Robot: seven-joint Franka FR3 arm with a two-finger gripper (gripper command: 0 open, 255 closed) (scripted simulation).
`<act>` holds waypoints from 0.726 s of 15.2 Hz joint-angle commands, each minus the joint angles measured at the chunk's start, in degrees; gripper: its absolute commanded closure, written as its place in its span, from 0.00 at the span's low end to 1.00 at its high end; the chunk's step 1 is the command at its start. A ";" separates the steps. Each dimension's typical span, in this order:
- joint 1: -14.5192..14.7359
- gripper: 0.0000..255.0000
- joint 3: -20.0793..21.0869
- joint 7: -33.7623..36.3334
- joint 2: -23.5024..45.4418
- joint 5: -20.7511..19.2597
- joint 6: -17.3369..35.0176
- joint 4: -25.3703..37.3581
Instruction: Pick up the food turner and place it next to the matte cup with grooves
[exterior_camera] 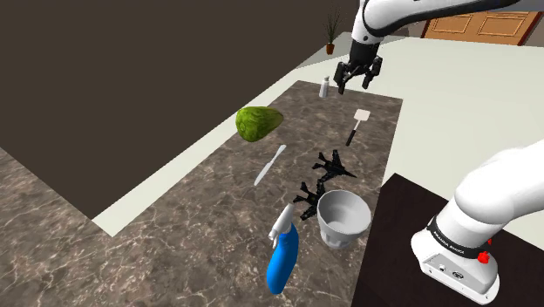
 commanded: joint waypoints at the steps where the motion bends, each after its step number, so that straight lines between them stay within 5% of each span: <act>1: -1.65 0.00 -0.28 4.34 3.04 0.31 1.74 0.21; 11: -8.58 0.00 -3.85 22.63 17.11 2.90 10.18 0.63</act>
